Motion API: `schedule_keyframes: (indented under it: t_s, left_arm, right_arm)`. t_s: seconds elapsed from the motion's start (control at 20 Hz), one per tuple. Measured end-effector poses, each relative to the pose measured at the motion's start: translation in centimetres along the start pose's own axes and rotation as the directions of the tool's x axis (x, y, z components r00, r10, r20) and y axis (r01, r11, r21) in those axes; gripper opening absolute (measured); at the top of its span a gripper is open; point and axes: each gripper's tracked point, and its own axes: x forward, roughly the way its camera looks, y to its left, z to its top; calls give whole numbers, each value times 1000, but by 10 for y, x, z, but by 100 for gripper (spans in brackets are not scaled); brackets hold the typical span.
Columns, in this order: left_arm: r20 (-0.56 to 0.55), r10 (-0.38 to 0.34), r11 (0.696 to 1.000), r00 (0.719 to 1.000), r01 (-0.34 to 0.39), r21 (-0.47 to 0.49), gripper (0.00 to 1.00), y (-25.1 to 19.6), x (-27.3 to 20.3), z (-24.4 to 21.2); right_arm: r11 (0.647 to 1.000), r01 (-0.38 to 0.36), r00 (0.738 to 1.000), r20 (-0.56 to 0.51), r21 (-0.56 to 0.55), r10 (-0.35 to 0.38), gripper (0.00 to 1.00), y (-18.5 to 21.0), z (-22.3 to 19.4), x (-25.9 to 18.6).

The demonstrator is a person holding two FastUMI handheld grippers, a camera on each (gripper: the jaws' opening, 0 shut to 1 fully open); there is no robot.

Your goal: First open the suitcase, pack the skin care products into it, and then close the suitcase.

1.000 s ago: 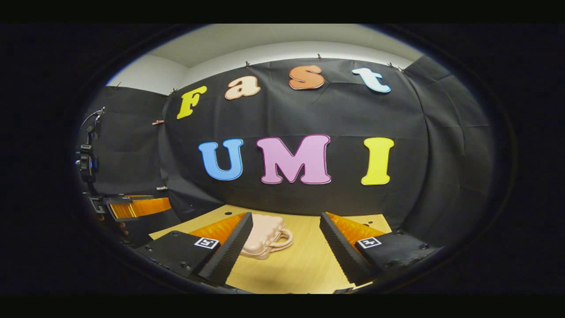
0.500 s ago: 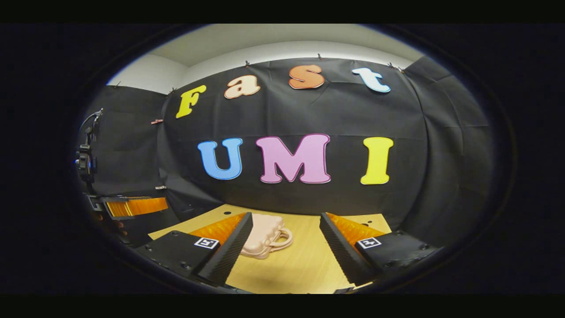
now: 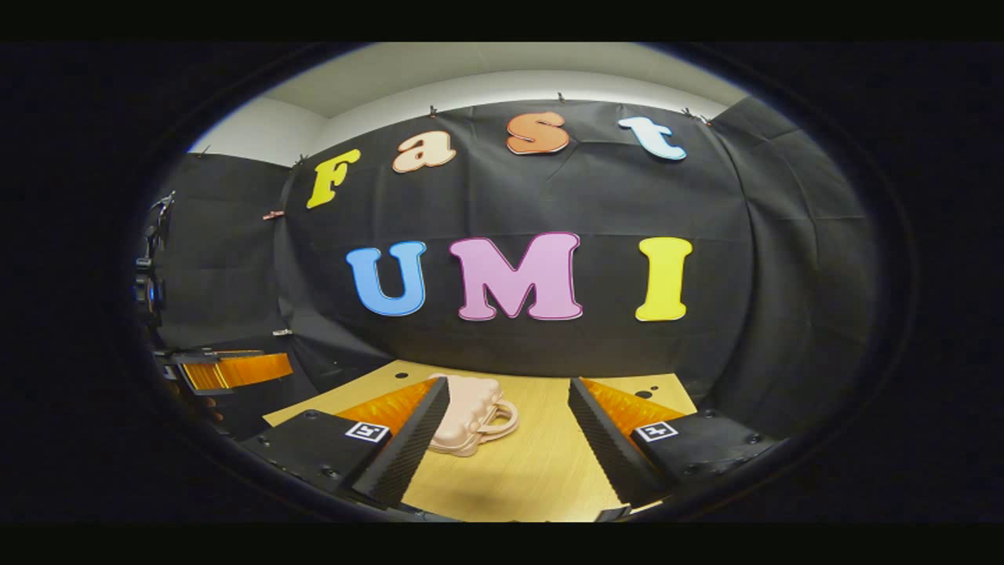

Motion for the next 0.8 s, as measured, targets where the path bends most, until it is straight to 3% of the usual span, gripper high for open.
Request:
schedule_keyframes:
  t_s: [0.8]
  left_arm:
    - [8,-18,1000,1000,18,-1,96,4,-8,-2]
  right_arm:
    - [999,47,998,30,-14,-46,97,-7,4,-7]
